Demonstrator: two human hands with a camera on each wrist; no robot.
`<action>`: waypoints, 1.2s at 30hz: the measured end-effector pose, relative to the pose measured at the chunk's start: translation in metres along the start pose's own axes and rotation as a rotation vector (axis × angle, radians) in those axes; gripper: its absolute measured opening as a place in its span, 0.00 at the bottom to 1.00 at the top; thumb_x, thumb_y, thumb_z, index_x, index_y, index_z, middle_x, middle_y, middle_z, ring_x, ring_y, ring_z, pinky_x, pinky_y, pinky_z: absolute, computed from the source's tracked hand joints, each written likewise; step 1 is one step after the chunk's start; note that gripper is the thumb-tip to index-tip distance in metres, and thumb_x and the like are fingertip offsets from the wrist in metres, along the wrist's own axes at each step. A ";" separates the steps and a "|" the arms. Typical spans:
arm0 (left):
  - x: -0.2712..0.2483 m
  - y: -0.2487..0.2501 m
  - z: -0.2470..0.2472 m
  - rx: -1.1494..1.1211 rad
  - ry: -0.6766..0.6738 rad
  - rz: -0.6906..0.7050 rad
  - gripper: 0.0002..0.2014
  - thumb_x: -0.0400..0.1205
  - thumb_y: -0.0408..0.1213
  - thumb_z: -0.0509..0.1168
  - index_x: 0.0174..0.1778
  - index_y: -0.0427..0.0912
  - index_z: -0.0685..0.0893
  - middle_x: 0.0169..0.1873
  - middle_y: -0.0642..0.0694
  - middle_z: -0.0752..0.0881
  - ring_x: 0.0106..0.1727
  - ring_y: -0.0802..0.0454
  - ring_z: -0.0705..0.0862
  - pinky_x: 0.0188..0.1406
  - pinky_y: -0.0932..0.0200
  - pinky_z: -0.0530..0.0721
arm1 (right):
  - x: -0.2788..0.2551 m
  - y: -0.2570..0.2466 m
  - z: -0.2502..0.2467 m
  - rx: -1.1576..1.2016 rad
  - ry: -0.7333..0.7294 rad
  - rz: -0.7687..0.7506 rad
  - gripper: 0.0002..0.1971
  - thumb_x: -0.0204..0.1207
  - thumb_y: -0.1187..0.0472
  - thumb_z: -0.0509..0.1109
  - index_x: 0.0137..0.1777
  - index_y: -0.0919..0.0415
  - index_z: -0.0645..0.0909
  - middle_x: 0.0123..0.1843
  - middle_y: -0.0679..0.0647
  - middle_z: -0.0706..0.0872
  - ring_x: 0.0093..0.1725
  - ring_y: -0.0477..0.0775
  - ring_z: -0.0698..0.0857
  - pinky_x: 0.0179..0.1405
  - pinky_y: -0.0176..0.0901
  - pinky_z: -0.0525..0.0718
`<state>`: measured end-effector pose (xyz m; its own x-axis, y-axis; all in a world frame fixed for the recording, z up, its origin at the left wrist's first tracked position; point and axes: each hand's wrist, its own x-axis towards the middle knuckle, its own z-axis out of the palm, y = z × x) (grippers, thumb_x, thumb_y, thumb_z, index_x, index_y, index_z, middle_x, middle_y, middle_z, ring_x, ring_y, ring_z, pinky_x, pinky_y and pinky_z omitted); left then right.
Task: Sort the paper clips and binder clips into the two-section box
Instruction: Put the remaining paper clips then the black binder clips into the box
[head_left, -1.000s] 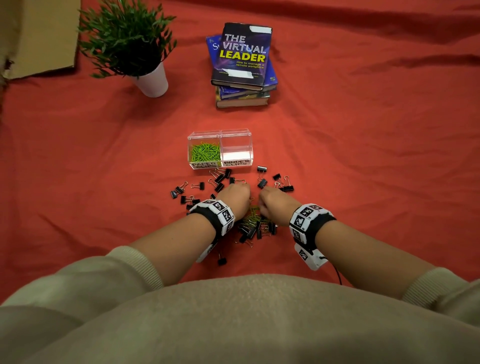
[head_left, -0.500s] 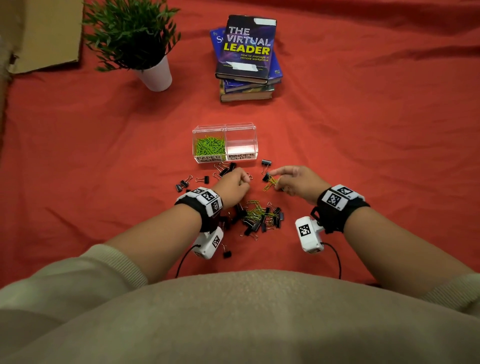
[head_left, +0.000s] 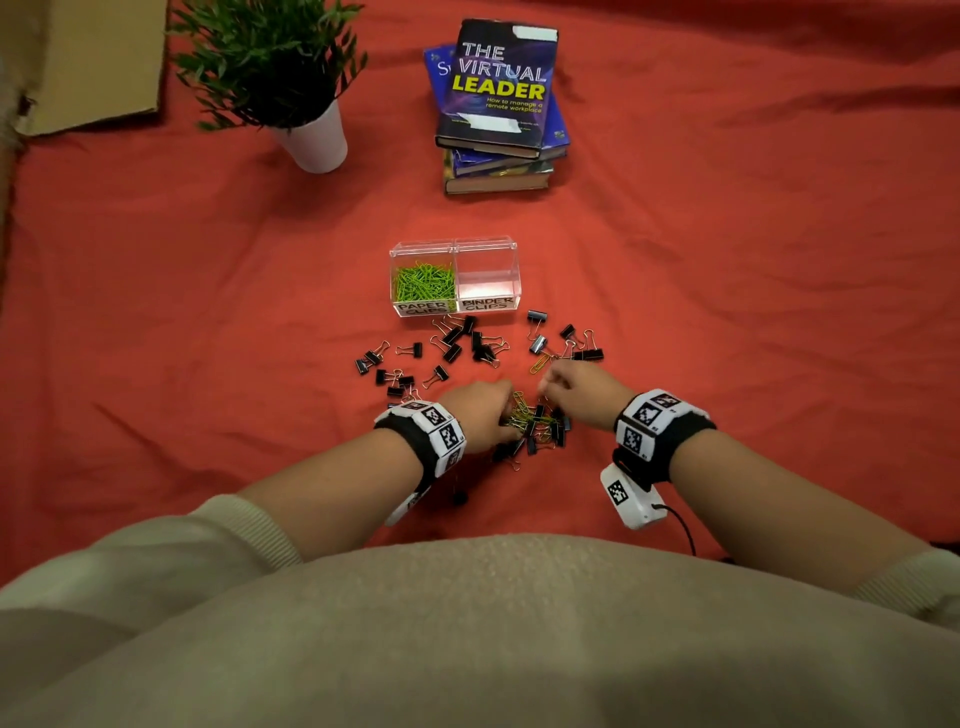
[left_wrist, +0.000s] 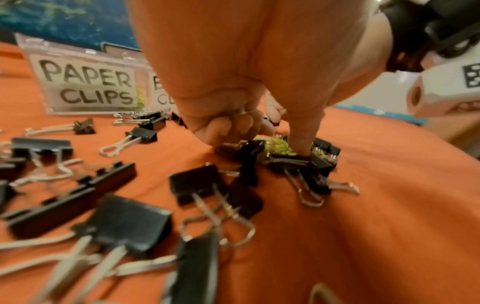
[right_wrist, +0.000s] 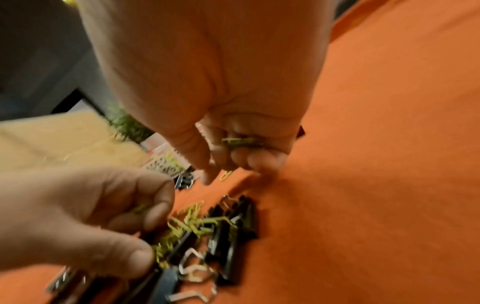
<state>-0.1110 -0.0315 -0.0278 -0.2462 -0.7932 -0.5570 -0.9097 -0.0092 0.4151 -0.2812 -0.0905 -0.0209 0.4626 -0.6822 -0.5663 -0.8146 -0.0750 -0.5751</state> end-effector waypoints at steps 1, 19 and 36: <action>-0.001 -0.003 -0.001 0.004 -0.012 0.004 0.17 0.76 0.50 0.71 0.46 0.46 0.71 0.40 0.50 0.79 0.40 0.49 0.78 0.37 0.56 0.73 | -0.001 0.000 0.003 -0.062 0.001 -0.020 0.05 0.79 0.58 0.65 0.47 0.58 0.79 0.35 0.47 0.80 0.35 0.48 0.79 0.32 0.40 0.75; 0.000 -0.014 -0.005 0.068 0.062 0.043 0.20 0.75 0.45 0.72 0.57 0.43 0.74 0.53 0.43 0.84 0.53 0.42 0.83 0.49 0.49 0.82 | 0.001 -0.007 0.025 -0.376 0.050 -0.052 0.23 0.67 0.42 0.73 0.52 0.57 0.75 0.47 0.54 0.84 0.47 0.57 0.83 0.41 0.47 0.80; -0.003 -0.017 0.002 0.231 0.092 0.065 0.13 0.83 0.43 0.59 0.56 0.37 0.75 0.55 0.38 0.82 0.57 0.38 0.80 0.54 0.47 0.78 | 0.002 -0.009 0.026 -0.076 -0.016 0.010 0.05 0.73 0.63 0.66 0.42 0.64 0.82 0.35 0.56 0.84 0.34 0.54 0.82 0.34 0.45 0.80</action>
<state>-0.0961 -0.0276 -0.0349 -0.2850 -0.8397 -0.4623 -0.9478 0.1749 0.2666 -0.2636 -0.0726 -0.0319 0.4596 -0.6712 -0.5816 -0.8431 -0.1239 -0.5233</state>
